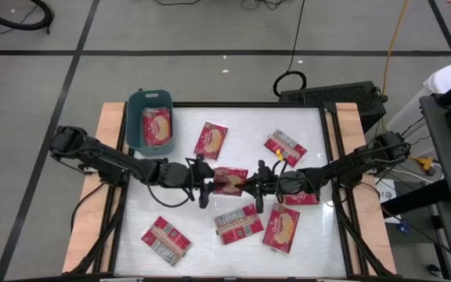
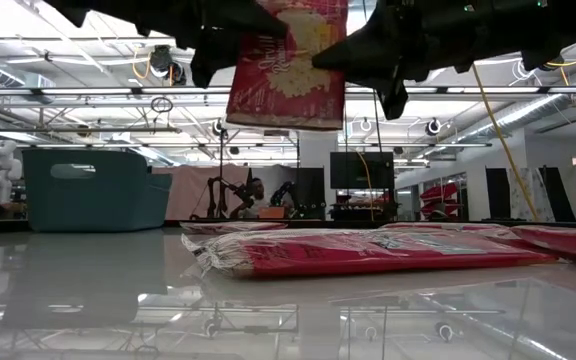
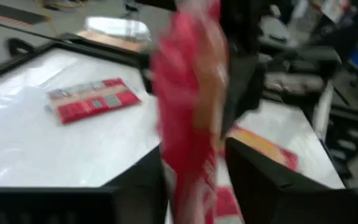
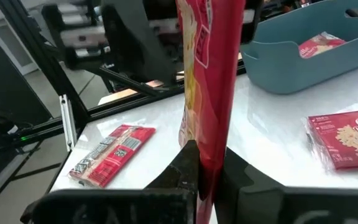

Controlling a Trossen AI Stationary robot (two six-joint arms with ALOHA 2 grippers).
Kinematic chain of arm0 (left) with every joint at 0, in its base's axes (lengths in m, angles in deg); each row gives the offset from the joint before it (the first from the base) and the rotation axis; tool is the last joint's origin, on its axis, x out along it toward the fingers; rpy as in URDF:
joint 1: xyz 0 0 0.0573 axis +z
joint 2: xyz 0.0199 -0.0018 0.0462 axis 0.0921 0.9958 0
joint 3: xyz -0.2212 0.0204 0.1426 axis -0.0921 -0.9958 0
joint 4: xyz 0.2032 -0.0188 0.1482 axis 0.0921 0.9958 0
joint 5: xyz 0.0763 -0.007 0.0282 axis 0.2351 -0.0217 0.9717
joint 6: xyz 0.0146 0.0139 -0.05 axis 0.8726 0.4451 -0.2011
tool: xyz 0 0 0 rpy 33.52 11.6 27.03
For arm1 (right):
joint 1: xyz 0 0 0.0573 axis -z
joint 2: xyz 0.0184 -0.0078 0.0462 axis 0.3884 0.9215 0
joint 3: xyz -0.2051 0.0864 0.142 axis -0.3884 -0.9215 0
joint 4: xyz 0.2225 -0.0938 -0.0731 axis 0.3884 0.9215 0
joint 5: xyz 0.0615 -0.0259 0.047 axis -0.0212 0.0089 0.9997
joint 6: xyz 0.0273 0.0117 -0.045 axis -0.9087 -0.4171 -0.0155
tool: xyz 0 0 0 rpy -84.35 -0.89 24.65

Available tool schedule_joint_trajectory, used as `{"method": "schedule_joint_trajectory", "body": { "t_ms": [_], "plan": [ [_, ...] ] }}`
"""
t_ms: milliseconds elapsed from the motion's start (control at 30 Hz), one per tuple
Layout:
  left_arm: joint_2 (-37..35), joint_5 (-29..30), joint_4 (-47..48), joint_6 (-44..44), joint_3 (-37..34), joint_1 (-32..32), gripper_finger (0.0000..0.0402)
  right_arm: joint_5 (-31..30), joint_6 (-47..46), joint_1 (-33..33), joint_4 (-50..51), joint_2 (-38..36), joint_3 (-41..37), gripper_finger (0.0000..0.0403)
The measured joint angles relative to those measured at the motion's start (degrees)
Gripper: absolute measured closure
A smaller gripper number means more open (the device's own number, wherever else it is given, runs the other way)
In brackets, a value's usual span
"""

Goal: Sort popcorn bags into baskets
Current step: Stack the red popcorn bag on top of the other red popcorn bag into the blue bin

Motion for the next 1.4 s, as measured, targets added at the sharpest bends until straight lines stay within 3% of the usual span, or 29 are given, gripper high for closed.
{"method": "schedule_joint_trajectory", "body": {
  "t_ms": [200, 300, 633, 900, 1100, 1400],
  "plan": [
    [0.0, -2.8, -0.8, 1.3, 0.0, 0.3, 0.0356, 0.4, 1.3, 0.0, -0.5, 0.0, 0.0, 0.0392],
    [0.0, -2.8, -0.9, 1.4, 0.0, 0.3, 0.0384, 0.1, 1.9, 0.0, -0.6, 0.0, 0.0, 0.039],
    [-5.1, -7.1, 2.4, 2.4, 0.0, 2.6, 0.0384, -0.5, 4.5, 1.1, -0.9, -0.4, 0.0, 0.0322],
    [-15.4, -8.1, 16.1, 2.5, 0.0, 8.4, 0.038, -0.7, 9.6, 5.5, 0.0, -0.6, 0.0, 0.0285],
    [-25.4, -7.9, 27.8, 2.4, 0.0, 15.6, 0.0376, -0.4, 15.8, 8.2, 3.2, -0.6, 0.0, 0.0288],
    [-39.6, -7.7, 44.8, 3.5, 0.0, 32.3, 0.0384, -0.2, 24.9, 10.6, -0.5, -0.6, 0.0, 0.0289]
  ]
}}
